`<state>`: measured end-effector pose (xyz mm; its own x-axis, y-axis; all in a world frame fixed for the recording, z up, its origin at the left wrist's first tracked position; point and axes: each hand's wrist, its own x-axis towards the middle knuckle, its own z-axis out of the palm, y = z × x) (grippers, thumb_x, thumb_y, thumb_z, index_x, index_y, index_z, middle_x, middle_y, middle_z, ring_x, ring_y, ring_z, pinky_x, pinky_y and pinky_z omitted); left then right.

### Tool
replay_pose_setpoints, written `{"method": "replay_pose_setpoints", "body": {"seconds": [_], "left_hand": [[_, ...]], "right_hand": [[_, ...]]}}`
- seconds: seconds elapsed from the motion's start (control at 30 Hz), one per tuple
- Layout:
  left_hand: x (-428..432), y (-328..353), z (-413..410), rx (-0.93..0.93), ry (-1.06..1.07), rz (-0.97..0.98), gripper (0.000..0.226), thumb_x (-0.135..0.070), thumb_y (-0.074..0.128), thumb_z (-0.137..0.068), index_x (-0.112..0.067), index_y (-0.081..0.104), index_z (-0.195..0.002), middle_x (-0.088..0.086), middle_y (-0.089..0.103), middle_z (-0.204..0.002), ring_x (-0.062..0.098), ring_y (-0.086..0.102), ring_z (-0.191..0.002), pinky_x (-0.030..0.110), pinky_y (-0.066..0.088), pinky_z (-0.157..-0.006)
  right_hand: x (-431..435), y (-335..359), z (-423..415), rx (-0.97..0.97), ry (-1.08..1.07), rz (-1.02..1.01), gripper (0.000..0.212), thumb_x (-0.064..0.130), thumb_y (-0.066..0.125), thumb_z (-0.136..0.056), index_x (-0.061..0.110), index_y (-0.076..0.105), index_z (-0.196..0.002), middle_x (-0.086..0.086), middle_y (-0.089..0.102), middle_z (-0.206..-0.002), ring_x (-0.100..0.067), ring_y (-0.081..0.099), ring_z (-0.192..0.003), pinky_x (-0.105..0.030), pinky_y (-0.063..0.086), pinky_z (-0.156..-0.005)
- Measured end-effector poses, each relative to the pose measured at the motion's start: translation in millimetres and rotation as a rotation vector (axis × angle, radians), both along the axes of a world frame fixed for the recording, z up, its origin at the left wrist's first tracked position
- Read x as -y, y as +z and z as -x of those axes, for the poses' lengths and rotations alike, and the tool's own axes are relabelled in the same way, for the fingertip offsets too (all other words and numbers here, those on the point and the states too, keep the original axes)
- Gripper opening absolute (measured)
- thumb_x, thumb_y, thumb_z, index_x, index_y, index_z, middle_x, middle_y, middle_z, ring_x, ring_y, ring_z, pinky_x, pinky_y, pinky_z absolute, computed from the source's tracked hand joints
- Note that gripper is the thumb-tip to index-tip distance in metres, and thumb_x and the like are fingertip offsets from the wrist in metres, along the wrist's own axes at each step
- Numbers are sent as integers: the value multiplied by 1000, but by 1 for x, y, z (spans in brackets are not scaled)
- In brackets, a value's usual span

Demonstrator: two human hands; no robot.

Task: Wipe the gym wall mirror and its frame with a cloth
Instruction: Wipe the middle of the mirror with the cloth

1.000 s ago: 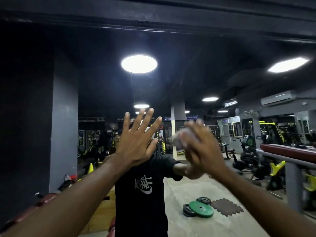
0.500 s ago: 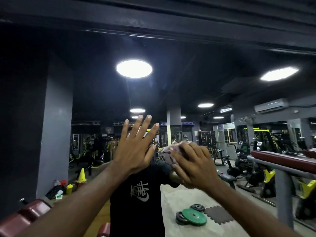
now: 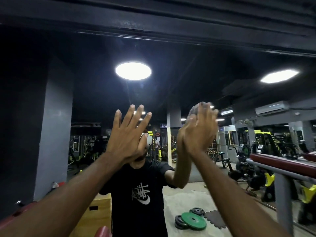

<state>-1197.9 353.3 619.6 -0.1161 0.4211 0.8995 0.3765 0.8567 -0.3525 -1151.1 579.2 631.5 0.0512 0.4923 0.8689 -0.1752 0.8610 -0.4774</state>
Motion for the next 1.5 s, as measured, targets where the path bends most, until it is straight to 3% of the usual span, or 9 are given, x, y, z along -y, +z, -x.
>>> {"method": "replay_pose_setpoints", "body": {"seconds": [0.1, 0.23, 0.3, 0.4, 0.63, 0.83, 1.03, 1.23, 1.5], "left_hand": [[-5, 2, 0, 30, 0, -25, 70, -46, 26, -97, -25, 19, -163, 8, 8, -171, 29, 4, -158, 63, 4, -124], [-6, -5, -1, 42, -9, -22, 71, -46, 28, -95, -25, 19, -163, 9, 7, -171, 29, 3, -158, 64, 6, -123], [-10, -9, -4, 33, -8, 35, 71, -47, 28, -95, -26, 21, -162, 8, 8, -171, 29, 4, -158, 65, 8, -123], [-24, -12, -6, 35, 2, 69, 72, -49, 27, -95, -24, 22, -162, 8, 8, -171, 28, 5, -158, 63, 8, -123], [-39, -30, -3, 38, -10, 40, 72, -47, 32, -96, -23, 20, -163, 10, 9, -171, 30, 4, -158, 62, 9, -124], [-47, -57, -4, 54, -9, 10, 69, -46, 29, -98, -23, 21, -163, 9, 7, -172, 29, 3, -158, 62, 9, -124], [-29, -73, 2, 4, 24, 62, 68, -43, 36, -100, -21, 23, -163, 10, 7, -171, 29, 4, -158, 62, 8, -123], [21, -103, 3, 41, 93, 26, 66, -49, 28, -102, -26, 18, -163, 10, 4, -172, 32, 3, -158, 72, 11, -118], [42, -92, 1, 113, 144, -22, 72, -52, 35, -101, -31, 6, -164, 6, -10, -172, 28, -7, -158, 68, 3, -121]], "right_hand": [[26, -33, 3, 161, 33, -405, 70, 35, 41, -104, 22, 8, -164, -2, 2, -172, -24, -2, -158, -48, 6, -127], [-63, -17, -20, 206, -128, -1023, 61, 32, 40, -97, 20, 33, -157, -7, 30, -165, -27, 24, -151, -53, 38, -112], [-100, 3, -27, 152, -42, -693, 51, 27, 40, -96, 20, 47, -147, -7, 41, -159, -28, 31, -146, -56, 39, -113], [-80, 19, -15, 1, 36, -30, 57, 35, 25, -104, 21, 28, -159, -5, 30, -164, -29, 24, -153, -49, 28, -123], [-69, -15, -15, 201, -12, -794, 60, 36, 43, -104, 31, 24, -160, 4, 20, -168, -23, 12, -156, -47, 16, -123], [-60, -61, -8, 8, 10, 17, 56, 32, 35, -105, 23, 27, -160, 0, 27, -167, -20, 7, -157, -52, 19, -126], [-32, -181, 3, 217, -3, -960, 85, 17, 76, -88, 22, 31, -160, -5, 25, -168, -33, 15, -157, -56, 31, -120], [-23, -130, 5, 69, -27, -8, 67, 32, 43, -104, 23, 12, -162, -7, 16, -170, -29, -2, -157, -42, 2, -127], [13, -135, 7, 173, 23, -1125, 76, 9, 57, -90, 19, 29, -161, -10, 23, -168, -35, 18, -155, -48, 14, -125]]}}
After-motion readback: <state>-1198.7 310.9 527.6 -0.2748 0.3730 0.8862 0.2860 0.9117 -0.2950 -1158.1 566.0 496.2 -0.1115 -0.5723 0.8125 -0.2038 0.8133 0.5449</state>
